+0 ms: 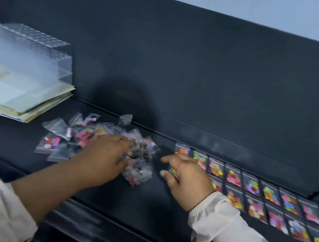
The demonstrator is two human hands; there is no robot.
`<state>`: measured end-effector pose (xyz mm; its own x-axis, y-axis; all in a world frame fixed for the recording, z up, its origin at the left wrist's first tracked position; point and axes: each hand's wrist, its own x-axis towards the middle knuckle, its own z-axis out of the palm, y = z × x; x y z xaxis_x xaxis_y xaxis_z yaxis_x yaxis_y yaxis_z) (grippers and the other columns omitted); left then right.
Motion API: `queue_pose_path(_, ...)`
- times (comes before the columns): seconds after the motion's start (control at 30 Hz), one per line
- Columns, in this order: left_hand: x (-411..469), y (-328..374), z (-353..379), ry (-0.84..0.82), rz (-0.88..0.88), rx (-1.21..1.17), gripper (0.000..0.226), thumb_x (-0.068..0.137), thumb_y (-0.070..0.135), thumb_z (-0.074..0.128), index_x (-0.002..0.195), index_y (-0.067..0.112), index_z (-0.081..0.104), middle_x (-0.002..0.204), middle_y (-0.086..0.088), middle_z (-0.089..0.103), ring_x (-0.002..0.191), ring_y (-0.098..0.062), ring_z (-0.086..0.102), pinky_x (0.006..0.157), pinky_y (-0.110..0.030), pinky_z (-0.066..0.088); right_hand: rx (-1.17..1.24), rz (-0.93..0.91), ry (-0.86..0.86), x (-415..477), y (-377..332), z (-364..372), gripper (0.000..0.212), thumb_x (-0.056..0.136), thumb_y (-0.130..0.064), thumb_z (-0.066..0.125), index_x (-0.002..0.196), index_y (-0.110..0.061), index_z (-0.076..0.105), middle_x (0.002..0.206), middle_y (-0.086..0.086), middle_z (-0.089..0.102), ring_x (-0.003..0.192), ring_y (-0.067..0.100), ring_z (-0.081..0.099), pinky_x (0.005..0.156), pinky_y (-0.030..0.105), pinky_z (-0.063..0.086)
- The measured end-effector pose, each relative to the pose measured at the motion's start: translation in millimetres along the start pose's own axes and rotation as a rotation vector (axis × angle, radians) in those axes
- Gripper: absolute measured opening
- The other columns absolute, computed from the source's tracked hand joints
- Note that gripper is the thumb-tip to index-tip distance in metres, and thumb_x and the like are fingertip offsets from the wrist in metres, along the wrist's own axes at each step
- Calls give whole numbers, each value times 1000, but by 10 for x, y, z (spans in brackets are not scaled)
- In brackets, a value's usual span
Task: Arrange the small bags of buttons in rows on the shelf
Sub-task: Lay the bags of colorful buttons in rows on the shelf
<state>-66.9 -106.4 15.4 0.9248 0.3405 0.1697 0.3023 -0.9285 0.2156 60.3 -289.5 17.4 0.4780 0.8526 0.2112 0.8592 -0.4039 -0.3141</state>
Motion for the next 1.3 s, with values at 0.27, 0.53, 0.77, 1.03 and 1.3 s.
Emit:
queue_pose_path(0.27,-259,-1035,-122,-98,-77,-5,46,87,41,59,129,25,54,123,0,59,114,-20,54,92,-31,44,17,133,-116,437,-749,597,28,87,-30,57,114,-24,59,114,-1,59,103,19,57,88,26,46)
queue_pose_path(0.53,-378,-1525,-98,-89,-202,-47,12,85,34,60,93,25,61,94,4,56,87,-16,56,68,-27,41,77,146,-197,578,-1121,985,23,84,-33,61,107,-27,61,109,-5,60,98,16,59,83,22,44)
queue_pose_path(0.77,-453,-1602,2,-133,-105,-191,5,85,35,63,87,31,62,83,15,48,81,-6,51,71,-24,43,83,173,-188,714,-1267,1153,26,81,-36,62,103,-23,55,97,-8,39,86,17,55,78,25,44)
queue_pose_path(1.03,-408,-1396,117,-236,-8,-157,37,73,54,66,100,30,56,95,9,49,88,-11,48,71,-25,39,106,218,-241,807,-1283,1249,37,82,-29,62,118,-24,55,117,1,49,104,20,55,92,27,44)
queue_pose_path(1.3,-342,-1421,97,-232,-99,-291,11,80,27,63,82,22,53,78,8,54,71,-8,50,56,-22,36,266,280,-123,774,-1292,1245,17,78,-23,67,75,-29,52,80,-9,52,71,9,49,60,13,36)
